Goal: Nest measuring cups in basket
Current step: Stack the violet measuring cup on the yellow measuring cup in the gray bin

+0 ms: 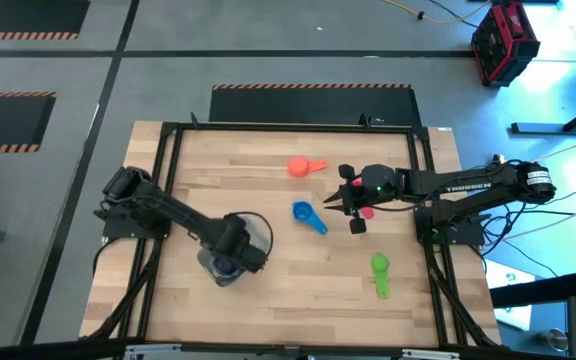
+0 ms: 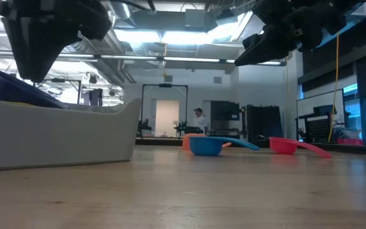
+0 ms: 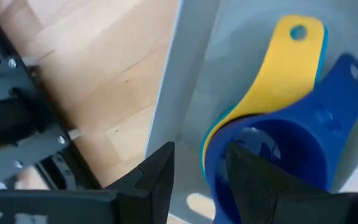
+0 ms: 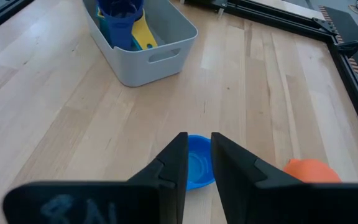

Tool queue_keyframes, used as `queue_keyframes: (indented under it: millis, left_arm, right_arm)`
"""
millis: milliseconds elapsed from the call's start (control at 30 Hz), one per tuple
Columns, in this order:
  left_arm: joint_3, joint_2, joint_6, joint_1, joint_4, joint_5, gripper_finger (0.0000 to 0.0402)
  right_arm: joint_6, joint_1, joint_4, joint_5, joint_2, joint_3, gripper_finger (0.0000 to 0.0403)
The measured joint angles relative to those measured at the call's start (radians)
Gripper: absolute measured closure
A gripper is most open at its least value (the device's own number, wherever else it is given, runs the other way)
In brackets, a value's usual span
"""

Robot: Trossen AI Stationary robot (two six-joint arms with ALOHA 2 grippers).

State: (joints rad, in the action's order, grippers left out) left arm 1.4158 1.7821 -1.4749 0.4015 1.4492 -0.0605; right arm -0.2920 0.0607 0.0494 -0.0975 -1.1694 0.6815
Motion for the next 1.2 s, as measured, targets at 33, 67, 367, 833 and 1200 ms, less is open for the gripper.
queue_keyframes:
  millis: [33, 67, 367, 833, 1200]
  left_arm:
    - [0.0, 0.0, 0.041, -0.009, -0.001, 0.012, 0.0264]
    - [0.0, 0.0, 0.08, -0.018, -0.002, 0.022, 0.0264]
    - [0.0, 0.0, 0.374, -0.085, -0.072, 0.046, 0.0264]
    - [-0.048, 0.006, 0.571, -0.1, -0.127, 0.106, 0.0264]
    - [-0.145, 0.006, 0.569, -0.1, -0.271, 0.159, 0.027]
  right_arm:
    - [0.0, 0.0, 0.0, 0.0, 0.0, 0.0, 0.0327]
    - [0.0, 0.0, 0.0, 0.0, 0.0, 0.0, 0.0327]
    - [0.0, 0.0, 0.0, 0.0, 0.0, 0.0, 0.0327]
    - [-0.001, 0.0, 0.0, 0.0, 0.0, 0.0, 0.0327]
    - [-0.001, 0.0, 0.0, 0.0, 0.0, 0.0, 0.0327]
